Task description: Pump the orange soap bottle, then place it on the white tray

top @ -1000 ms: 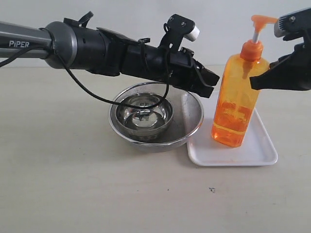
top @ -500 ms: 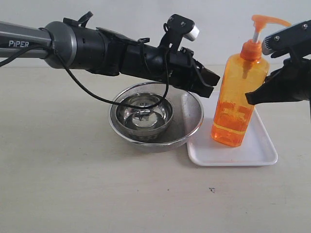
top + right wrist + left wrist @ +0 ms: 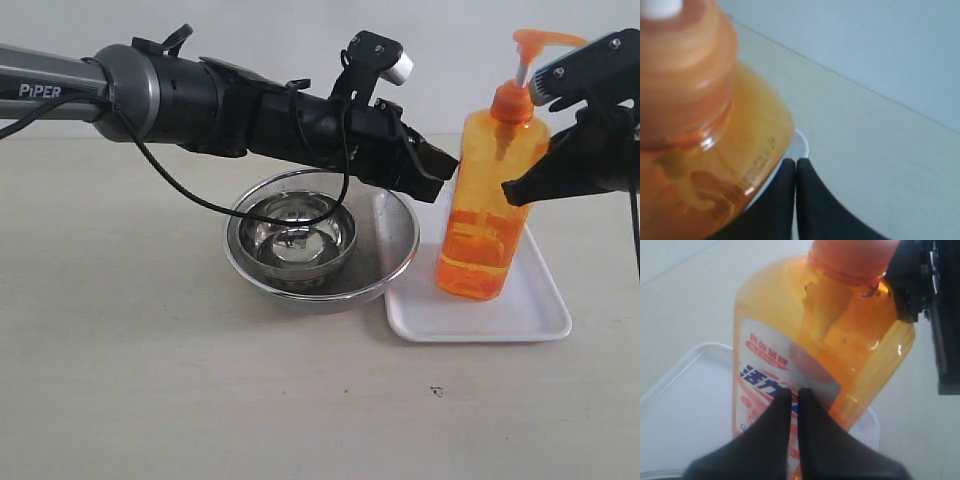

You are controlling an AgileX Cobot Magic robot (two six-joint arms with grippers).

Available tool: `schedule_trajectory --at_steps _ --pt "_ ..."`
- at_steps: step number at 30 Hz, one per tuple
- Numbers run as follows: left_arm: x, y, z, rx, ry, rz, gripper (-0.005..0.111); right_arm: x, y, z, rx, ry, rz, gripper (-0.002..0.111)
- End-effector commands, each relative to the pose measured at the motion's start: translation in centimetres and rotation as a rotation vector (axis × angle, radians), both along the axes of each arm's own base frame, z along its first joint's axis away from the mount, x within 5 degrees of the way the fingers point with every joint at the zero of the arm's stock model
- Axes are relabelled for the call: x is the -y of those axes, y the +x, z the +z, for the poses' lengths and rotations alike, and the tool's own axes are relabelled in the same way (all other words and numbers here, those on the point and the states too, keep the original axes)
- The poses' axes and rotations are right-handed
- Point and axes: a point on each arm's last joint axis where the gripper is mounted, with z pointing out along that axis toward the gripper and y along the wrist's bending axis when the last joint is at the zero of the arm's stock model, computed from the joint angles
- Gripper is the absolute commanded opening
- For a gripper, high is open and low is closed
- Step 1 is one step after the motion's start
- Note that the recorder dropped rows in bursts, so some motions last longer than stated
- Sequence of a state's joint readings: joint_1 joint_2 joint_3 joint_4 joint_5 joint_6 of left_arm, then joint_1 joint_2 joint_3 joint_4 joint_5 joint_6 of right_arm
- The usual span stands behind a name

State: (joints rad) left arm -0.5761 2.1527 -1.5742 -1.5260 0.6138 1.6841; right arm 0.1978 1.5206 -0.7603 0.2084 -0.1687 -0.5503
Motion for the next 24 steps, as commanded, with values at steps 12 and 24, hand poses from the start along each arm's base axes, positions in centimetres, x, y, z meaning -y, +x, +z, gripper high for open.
schedule_trajectory --at_steps 12,24 --pt "0.3 -0.2 0.1 -0.035 -0.022 0.002 0.005 -0.4 1.1 0.5 -0.034 -0.031 0.037 0.000" --pt "-1.7 1.1 0.0 -0.059 0.047 0.092 0.005 0.2 0.5 1.2 -0.057 -0.006 0.013 0.000"
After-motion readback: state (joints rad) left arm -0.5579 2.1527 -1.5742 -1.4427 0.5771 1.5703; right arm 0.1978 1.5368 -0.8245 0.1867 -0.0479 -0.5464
